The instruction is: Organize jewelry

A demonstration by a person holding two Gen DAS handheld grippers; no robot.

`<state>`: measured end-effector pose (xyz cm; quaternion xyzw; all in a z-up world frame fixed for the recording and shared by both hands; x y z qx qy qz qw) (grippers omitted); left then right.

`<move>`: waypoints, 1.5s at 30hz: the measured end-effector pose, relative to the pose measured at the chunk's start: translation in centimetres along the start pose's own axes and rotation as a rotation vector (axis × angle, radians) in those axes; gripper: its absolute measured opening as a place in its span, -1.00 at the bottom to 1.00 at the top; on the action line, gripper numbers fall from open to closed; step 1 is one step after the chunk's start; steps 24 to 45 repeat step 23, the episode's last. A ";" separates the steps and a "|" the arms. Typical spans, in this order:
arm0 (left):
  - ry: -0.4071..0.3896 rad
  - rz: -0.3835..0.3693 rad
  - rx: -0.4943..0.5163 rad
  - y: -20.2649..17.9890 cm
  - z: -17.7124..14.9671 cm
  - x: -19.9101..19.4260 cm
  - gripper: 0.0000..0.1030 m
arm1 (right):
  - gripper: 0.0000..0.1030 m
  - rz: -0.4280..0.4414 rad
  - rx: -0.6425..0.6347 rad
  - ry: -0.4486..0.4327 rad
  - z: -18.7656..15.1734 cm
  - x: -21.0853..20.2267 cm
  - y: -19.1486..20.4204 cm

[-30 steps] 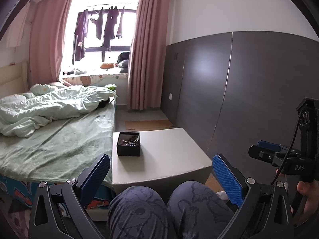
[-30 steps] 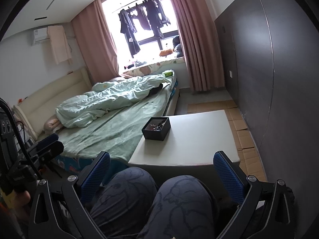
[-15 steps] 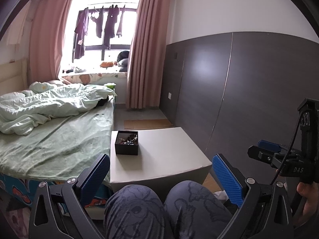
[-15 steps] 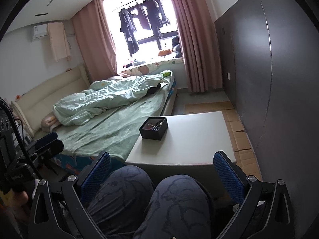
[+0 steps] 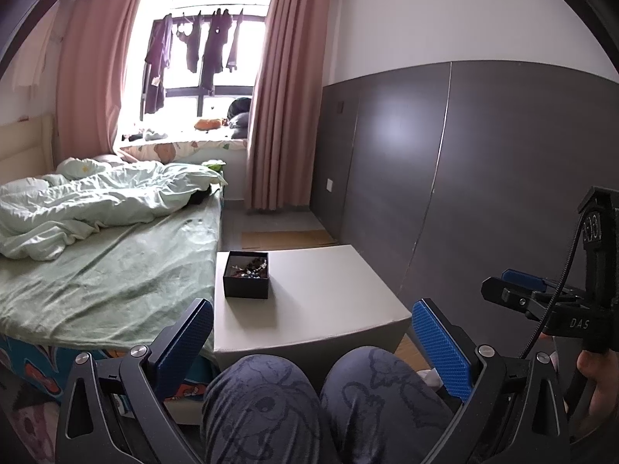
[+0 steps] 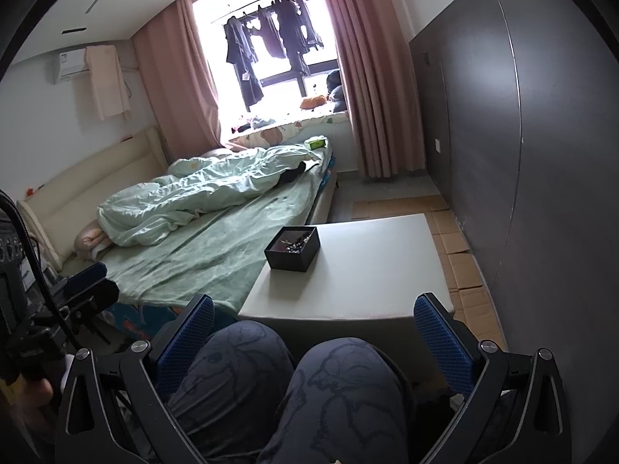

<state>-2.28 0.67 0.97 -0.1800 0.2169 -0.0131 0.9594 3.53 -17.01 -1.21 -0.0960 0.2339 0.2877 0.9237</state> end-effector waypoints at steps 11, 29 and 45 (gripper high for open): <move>0.008 0.023 0.031 -0.1 -0.1 0.4 0.99 | 1.00 -0.005 -0.003 -0.003 0.2 -0.3 -0.1; 0.023 0.013 0.051 -1.4 -1.2 0.3 0.99 | 1.00 0.002 0.037 -0.007 -0.6 -0.5 -1.0; 0.023 0.013 0.051 -1.4 -1.2 0.3 0.99 | 1.00 0.002 0.037 -0.007 -0.6 -0.5 -1.0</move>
Point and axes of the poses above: each gripper's, at about its wrist camera, not at the fingertips, and x roughly the way its jaws point, y to its left, z to its top, the point moved 9 cm from there along x, roughly the way its jaws point, and after that the axes turned 15 degrees about -x, right-handed, at the moved point
